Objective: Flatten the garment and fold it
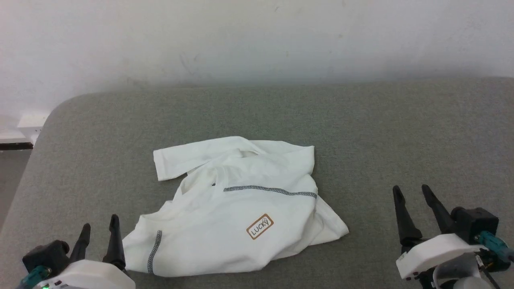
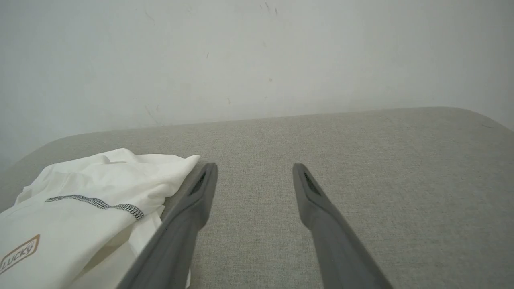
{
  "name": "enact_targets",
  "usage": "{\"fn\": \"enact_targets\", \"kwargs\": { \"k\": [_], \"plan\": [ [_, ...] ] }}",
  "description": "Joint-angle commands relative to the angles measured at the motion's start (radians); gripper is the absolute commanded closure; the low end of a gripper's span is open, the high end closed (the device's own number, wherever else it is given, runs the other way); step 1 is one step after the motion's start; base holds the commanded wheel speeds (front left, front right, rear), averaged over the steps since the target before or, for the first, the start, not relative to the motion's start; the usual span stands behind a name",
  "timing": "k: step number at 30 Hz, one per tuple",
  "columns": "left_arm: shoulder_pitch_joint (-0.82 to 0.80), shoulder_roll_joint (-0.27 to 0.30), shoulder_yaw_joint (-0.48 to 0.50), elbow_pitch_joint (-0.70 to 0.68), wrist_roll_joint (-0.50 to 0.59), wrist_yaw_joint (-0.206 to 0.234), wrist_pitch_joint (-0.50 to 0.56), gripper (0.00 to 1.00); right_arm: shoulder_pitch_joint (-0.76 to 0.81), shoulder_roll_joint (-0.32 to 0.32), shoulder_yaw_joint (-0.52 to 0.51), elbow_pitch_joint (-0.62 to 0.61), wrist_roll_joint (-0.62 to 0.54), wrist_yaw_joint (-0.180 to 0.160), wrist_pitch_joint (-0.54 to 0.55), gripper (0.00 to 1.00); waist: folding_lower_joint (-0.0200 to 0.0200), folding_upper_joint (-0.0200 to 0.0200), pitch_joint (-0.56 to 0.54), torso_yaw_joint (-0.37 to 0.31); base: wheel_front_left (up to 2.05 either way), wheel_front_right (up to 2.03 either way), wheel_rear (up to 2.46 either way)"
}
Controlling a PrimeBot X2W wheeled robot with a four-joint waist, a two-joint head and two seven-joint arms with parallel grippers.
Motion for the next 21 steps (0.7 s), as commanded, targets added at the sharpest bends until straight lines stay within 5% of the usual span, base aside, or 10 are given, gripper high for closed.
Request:
{"fn": "enact_targets", "kwargs": {
  "k": [1,12,21],
  "plan": [
    [-0.02,-0.02,-0.007,0.008,0.033,-0.016,-0.059,0.0,-0.039,0.001,0.004,0.03,0.025,-0.001,0.013,0.0,0.0001,0.0,-0.001,0.007,0.0,0.0,0.0],
    [-0.074,-0.19,0.011,-0.058,0.243,-0.091,-0.122,0.0,-0.301,0.001,0.055,0.366,0.096,-0.001,0.107,0.0,0.0001,0.0,0.037,0.082,0.0,0.0,0.0],
    [-0.084,-0.302,0.038,-0.082,0.4,-0.164,-0.122,0.0,-0.584,-0.013,0.224,0.629,0.191,-0.001,0.355,0.0,0.0001,0.0,0.085,0.158,0.0,0.0,0.0]
  ]
}}
